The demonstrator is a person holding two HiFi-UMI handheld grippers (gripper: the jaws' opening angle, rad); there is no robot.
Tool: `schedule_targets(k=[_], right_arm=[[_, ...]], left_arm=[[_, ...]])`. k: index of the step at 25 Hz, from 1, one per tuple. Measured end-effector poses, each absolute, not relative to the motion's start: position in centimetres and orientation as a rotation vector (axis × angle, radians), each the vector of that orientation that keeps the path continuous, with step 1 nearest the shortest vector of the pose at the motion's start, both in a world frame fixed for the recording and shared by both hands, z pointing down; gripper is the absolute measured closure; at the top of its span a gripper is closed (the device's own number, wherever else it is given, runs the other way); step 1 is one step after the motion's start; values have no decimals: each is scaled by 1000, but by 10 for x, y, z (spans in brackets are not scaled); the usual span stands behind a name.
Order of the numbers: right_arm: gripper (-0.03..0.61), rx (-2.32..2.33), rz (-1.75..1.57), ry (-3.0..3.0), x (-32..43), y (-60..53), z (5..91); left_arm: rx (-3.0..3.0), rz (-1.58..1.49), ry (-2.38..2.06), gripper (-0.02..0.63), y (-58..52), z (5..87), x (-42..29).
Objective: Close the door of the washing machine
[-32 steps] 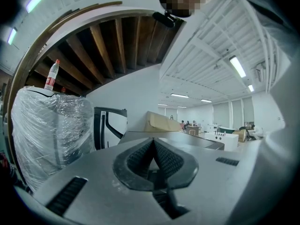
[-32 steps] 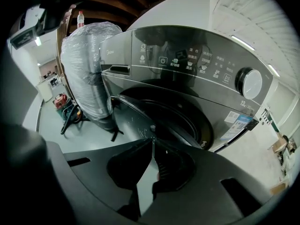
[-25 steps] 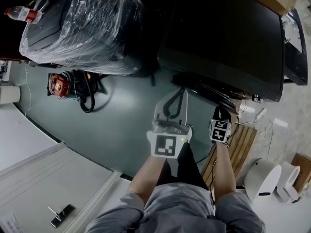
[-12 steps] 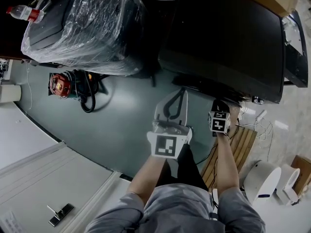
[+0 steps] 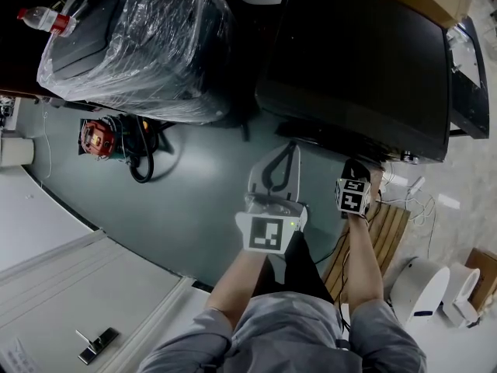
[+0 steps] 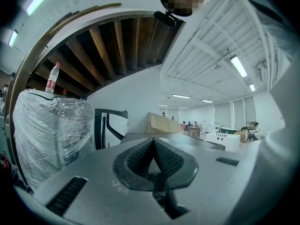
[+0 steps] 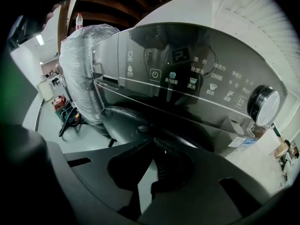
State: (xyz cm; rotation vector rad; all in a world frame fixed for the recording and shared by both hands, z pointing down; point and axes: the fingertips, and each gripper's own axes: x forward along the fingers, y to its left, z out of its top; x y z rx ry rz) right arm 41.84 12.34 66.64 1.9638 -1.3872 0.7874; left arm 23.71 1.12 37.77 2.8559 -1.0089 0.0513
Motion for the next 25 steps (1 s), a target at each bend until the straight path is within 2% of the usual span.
schedule_targets(k=[9, 25], right_arm=[[578, 1996, 599, -1552, 358, 112, 587], [578, 2237, 118, -1898, 253, 58, 341]], left_arm=[[2875, 17, -1049, 615, 7, 350, 203], [2843, -52, -1194, 615, -9, 290, 120]])
